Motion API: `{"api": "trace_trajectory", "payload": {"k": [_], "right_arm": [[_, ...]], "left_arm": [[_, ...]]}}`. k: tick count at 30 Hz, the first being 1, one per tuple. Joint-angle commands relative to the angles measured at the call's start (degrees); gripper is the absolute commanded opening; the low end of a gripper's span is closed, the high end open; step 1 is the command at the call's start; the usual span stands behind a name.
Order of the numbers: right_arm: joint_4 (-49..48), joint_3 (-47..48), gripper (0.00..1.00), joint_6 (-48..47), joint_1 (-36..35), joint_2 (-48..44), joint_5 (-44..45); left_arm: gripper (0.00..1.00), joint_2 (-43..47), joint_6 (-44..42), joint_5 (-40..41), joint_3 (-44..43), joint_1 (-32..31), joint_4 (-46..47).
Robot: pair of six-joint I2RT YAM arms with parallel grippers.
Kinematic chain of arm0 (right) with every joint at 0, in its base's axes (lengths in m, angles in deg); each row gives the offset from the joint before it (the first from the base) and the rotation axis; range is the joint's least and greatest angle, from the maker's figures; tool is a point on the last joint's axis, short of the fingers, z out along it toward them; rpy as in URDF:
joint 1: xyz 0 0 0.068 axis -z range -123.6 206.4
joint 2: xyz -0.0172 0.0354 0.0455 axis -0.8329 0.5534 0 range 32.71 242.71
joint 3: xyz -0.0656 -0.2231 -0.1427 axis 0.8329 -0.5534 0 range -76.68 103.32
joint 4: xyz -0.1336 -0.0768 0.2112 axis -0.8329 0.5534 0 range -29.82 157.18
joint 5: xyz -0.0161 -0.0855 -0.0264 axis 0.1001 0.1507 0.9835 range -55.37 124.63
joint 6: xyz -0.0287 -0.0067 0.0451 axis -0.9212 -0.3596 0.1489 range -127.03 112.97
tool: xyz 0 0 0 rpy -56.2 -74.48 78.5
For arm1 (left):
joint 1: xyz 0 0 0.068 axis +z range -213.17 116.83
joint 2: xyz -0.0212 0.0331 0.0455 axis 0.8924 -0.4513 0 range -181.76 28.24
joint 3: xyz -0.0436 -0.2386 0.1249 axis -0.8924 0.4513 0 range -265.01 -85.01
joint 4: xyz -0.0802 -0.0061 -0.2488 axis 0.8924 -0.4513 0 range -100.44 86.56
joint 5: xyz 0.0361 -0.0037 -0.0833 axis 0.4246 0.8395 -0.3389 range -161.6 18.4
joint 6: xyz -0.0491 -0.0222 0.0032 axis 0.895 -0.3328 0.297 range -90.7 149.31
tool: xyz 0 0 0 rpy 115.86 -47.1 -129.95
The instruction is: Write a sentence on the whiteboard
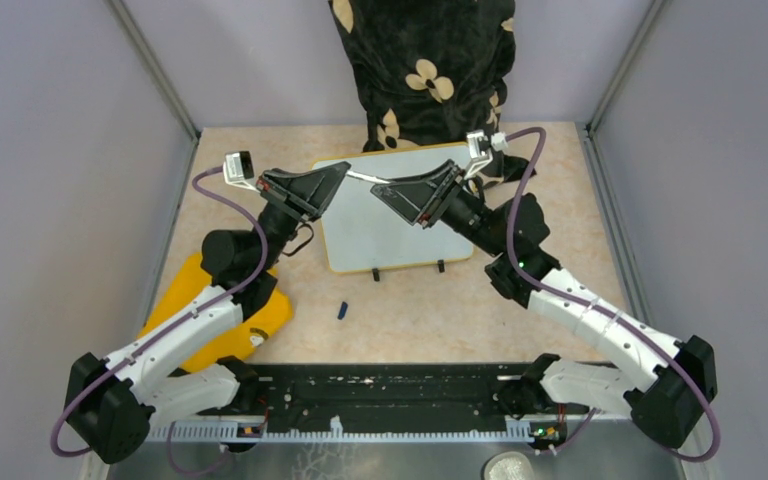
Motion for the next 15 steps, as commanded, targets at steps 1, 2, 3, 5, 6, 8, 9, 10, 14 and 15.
{"api": "trace_trajectory", "payload": {"k": [1, 2, 3, 5, 6, 8, 9, 10, 14, 15], "right_arm": [[-3.3, 3.7, 0.46, 1.2, 0.3, 1.1, 1.1], [-3.1, 3.7, 0.46, 1.2, 0.3, 1.2, 1.3], [-3.2, 3.8, 0.46, 1.4, 0.3, 1.3, 1.3], [-3.2, 3.9, 0.47, 1.6, 0.3, 1.7, 1.3], [-3.2, 4.0, 0.47, 1.6, 0.3, 1.8, 1.3], [-3.2, 4.0, 0.47, 1.7, 0.3, 1.8, 1.3], [-3.0, 4.1, 0.47, 1.7, 0.3, 1.9, 1.6], [-2.8, 4.1, 0.47, 1.7, 0.3, 1.9, 1.9], [-2.2, 3.9, 0.46, 1.6, 0.3, 1.8, 2.7], [-2.1, 4.0, 0.46, 1.7, 0.3, 1.9, 2.6]], "left_arm": [[0.00, 0.1, 0.3, 2.1, 0.5, -0.5, -0.3], [0.00, 0.0, 0.3, 2.2, 0.5, -0.5, -0.5], [0.00, 0.0, 0.3, 2.3, 0.6, -0.6, -0.7], [0.00, -0.1, 0.3, 2.4, 0.6, -0.6, -1.3], [0.00, -0.2, 0.3, 2.4, 0.6, -0.7, -1.6], [0.00, -0.2, 0.2, 2.6, 0.6, -0.7, -2.2], [0.00, -0.2, 0.1, 2.6, 0.6, -0.8, -2.7], [0.00, -0.2, -0.1, 2.8, 0.6, -0.8, -3.1], [0.00, 0.2, -1.4, 3.2, -0.1, -1.1, -6.9], [0.00, 0.4, -1.8, 3.4, -0.1, -1.2, -7.3]]}}
